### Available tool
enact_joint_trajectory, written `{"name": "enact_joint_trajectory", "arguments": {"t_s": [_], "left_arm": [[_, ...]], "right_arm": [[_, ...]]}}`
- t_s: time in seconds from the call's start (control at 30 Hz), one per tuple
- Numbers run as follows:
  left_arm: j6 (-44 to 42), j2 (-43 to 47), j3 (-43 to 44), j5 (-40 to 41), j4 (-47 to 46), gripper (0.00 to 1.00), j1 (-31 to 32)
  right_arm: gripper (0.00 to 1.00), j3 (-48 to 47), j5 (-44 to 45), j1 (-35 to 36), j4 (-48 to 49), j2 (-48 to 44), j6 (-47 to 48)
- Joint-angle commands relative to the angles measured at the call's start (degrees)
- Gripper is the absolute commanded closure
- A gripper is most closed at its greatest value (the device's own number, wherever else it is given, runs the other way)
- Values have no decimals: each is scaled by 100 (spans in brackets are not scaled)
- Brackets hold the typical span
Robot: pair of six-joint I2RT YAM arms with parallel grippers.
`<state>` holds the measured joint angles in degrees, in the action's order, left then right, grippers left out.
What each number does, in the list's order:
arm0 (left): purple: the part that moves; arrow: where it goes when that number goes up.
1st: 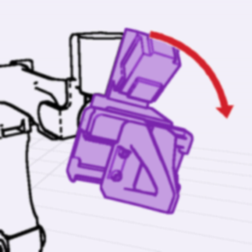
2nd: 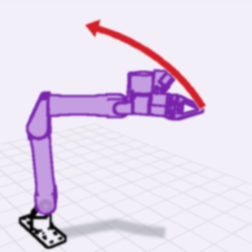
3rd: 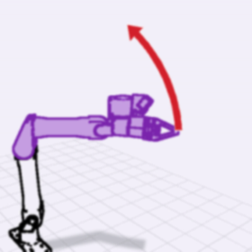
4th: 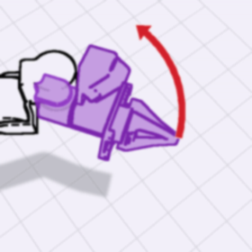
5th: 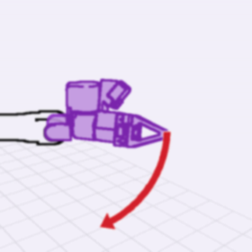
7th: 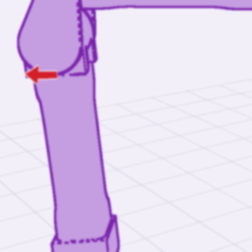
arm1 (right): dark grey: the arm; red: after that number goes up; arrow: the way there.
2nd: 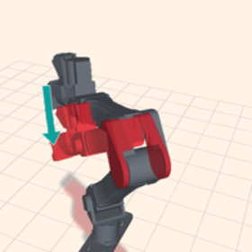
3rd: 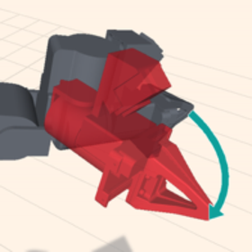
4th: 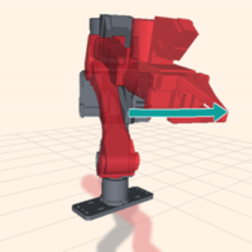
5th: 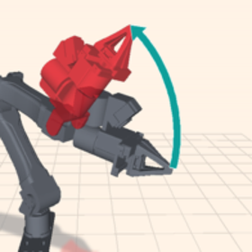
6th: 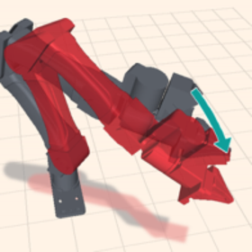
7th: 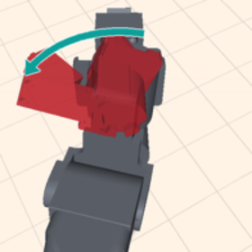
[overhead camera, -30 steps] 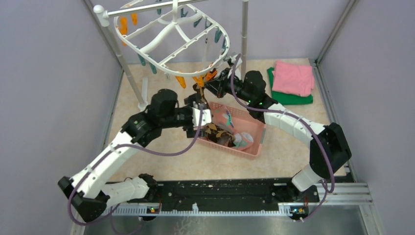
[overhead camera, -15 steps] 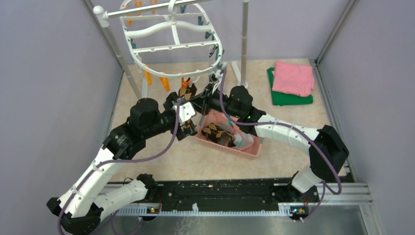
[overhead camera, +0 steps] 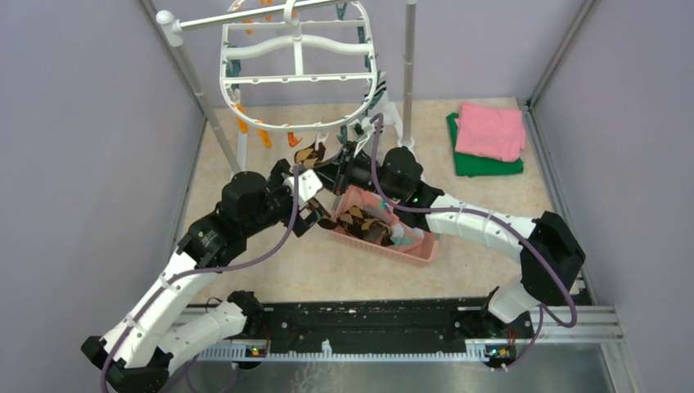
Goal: Remove the socks clipped to the hanger
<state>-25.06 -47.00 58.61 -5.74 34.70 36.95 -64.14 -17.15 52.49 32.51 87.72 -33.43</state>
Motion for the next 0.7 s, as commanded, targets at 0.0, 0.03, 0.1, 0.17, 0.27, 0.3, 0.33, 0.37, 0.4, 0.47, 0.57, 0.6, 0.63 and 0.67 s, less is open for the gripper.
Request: {"name": "enact_joint_trajectory", "arguments": {"t_s": [0.0,0.03,0.1,0.17,0.27,0.3,0.33,0.37,0.4,0.47,0.57,0.6,0.63,0.67], "left_arm": [[576,-59,-33,-501,-553,2,-222],[679,-100,-38,-644,-598,1,-315],[851,-202,-55,-972,-684,1,-544],[907,-305,-60,-1199,-713,2,-764],[820,-359,-136,-1358,-767,6,-982],[812,-343,-184,-1343,-815,7,-1007],[808,-329,-229,-1308,-860,8,-1007],[814,-312,-268,-1281,-919,10,-1016],[832,-290,-290,-1254,-958,12,-1018],[836,-263,-297,-1231,-975,19,-1031],[774,-188,-363,-1196,-1000,34,-1028],[734,-159,-400,-1194,-1007,42,-1024],[703,-114,-436,-1170,-1021,49,-1025],[672,-78,-476,-1142,-1033,56,-1031]], "right_arm": [[100,-238,-174,68,501,12,-369],[100,-251,-197,68,537,8,-419],[100,-272,-245,69,580,13,-518],[100,-320,-294,68,561,23,-571],[100,-364,-273,69,484,35,-596],[100,-389,-272,68,453,48,-596],[100,-401,-267,71,431,66,-596],[100,-428,-263,72,379,97,-587],[100,-440,-259,72,341,105,-581],[100,-448,-155,77,249,101,-530],[100,-441,13,77,61,77,-451],[100,-448,70,79,-4,70,-445],[100,-457,145,78,-92,71,-441],[100,-470,217,77,-186,65,-457]]}}
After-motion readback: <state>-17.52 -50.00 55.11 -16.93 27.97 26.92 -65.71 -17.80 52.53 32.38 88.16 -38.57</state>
